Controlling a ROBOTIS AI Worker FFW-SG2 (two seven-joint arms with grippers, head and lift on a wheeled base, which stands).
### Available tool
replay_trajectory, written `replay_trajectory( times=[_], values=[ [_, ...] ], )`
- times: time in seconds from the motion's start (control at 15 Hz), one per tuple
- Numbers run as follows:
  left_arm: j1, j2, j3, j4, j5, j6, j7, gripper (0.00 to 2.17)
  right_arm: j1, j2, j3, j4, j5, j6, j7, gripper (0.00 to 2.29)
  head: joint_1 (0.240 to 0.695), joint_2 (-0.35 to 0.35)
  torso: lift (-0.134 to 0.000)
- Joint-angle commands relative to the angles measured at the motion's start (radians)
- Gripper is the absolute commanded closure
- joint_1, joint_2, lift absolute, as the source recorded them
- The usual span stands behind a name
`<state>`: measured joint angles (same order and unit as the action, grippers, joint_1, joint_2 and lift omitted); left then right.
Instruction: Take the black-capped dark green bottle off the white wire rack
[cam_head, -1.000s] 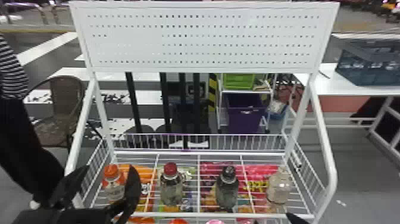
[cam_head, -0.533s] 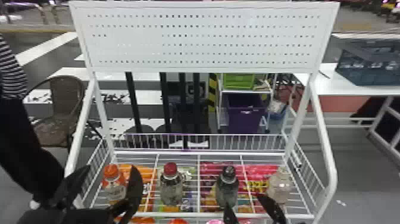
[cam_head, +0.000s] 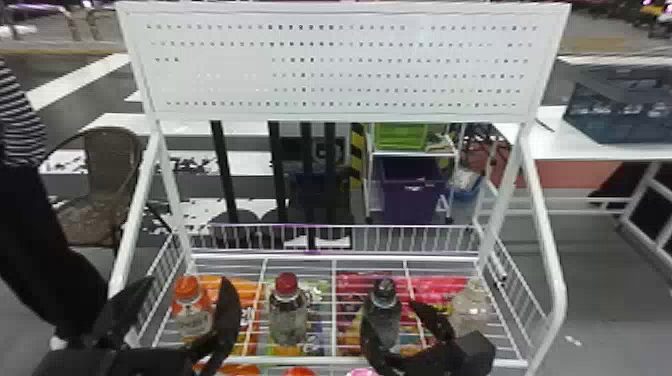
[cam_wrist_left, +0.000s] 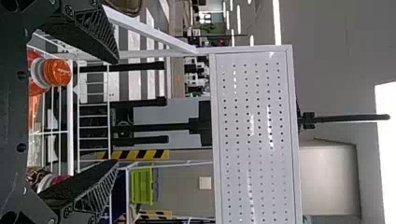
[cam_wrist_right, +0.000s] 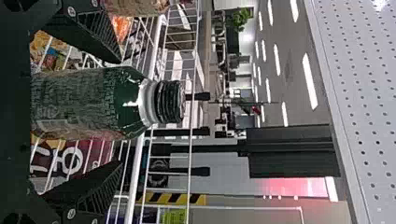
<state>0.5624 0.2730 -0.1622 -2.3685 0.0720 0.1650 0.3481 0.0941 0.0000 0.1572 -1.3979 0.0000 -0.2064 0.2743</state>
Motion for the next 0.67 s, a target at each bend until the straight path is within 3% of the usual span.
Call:
replay_trajectory(
  times=[0.0,0.27,0.33,0.4,0.6],
  values=[
    [-0.001,0.002,0.000,0.002,0.000,0.000,0.000,0.14,-0.034,0.001,0.002,0.037,0.006,0.006,0.008,0.13,0.499,0.000,0.000],
    [-0.001,0.006,0.001,0.002,0.003,0.000,0.000,0.14,-0.083,0.001,0.016,0.092,0.025,0.034,0.031,0.14,0.499,0.000,0.000],
    [0.001,0.006,0.000,0.002,0.003,0.000,-0.001,0.14,-0.088,0.001,0.018,0.091,0.035,0.071,0.034,0.27,0.499,0.000,0.000],
    [0.001,0.006,0.000,0.002,0.003,0.000,0.000,0.14,-0.089,0.001,0.022,0.083,0.043,0.098,0.032,0.48,0.499,0.000,0.000],
    [0.001,0.006,-0.005,0.002,0.002,0.000,-0.001,0.14,-0.076,0.001,0.035,0.057,0.055,0.141,0.009,1.52,0.499,0.000,0.000]
  ],
)
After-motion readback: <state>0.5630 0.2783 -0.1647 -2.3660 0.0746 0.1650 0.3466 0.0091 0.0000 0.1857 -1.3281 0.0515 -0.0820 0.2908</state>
